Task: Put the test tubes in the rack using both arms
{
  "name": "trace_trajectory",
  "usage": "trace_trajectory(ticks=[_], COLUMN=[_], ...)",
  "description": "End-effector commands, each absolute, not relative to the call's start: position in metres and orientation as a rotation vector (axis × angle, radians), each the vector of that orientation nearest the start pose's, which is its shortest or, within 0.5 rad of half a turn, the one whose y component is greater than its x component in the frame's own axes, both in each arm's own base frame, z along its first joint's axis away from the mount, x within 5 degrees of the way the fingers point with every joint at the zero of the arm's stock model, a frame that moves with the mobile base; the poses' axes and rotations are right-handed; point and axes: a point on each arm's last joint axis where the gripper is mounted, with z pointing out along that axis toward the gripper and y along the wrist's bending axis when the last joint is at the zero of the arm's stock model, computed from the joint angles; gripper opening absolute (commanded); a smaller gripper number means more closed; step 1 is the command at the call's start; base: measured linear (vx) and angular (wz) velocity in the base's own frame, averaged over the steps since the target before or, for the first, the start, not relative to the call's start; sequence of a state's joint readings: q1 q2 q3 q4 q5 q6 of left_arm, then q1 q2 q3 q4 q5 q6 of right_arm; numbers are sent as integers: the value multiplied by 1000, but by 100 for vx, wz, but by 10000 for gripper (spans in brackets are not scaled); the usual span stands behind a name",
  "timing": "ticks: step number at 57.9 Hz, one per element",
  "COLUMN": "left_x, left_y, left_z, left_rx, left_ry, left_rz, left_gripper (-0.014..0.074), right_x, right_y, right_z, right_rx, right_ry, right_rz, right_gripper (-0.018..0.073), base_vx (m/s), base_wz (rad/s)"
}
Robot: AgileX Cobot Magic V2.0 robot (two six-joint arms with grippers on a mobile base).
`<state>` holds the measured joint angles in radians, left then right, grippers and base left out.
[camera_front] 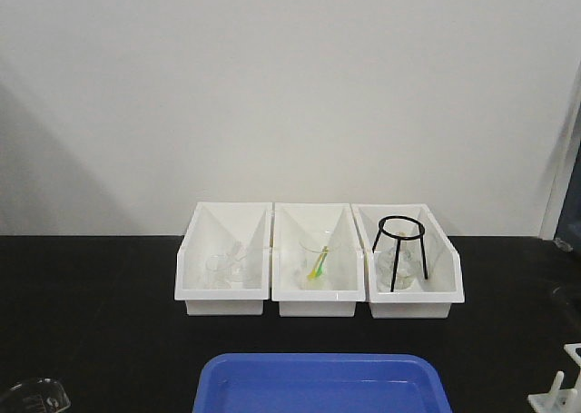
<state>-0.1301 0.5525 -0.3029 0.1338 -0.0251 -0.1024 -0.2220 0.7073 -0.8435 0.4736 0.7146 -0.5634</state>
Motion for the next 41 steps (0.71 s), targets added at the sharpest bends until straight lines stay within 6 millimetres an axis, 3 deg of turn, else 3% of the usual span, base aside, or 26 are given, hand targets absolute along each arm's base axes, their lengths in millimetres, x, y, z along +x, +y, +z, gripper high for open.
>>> trace_trajectory(ticks=[1,7,13,41], left_x=[95,73,63,56], left_y=[-15,-13,-11,-8], left_z=[257,221,201,194], left_rx=[155,137,115,103], left_ry=[1551,1488,1471,1529], left_rz=[-93,-119,-132,-110], left_gripper=[-15,-15,-15,-15], right_x=[133,133,133,133], right_y=[-3,-3,-3,-3], right_z=[392,392,392,392], right_rx=[-135,-135,-135,-135], right_ry=[1881,1881,1881,1882], right_rz=[20,20,20,20], right_gripper=[-7,-7,-7,-7], base_vx=[0,0,0,0], base_wz=[0,0,0,0])
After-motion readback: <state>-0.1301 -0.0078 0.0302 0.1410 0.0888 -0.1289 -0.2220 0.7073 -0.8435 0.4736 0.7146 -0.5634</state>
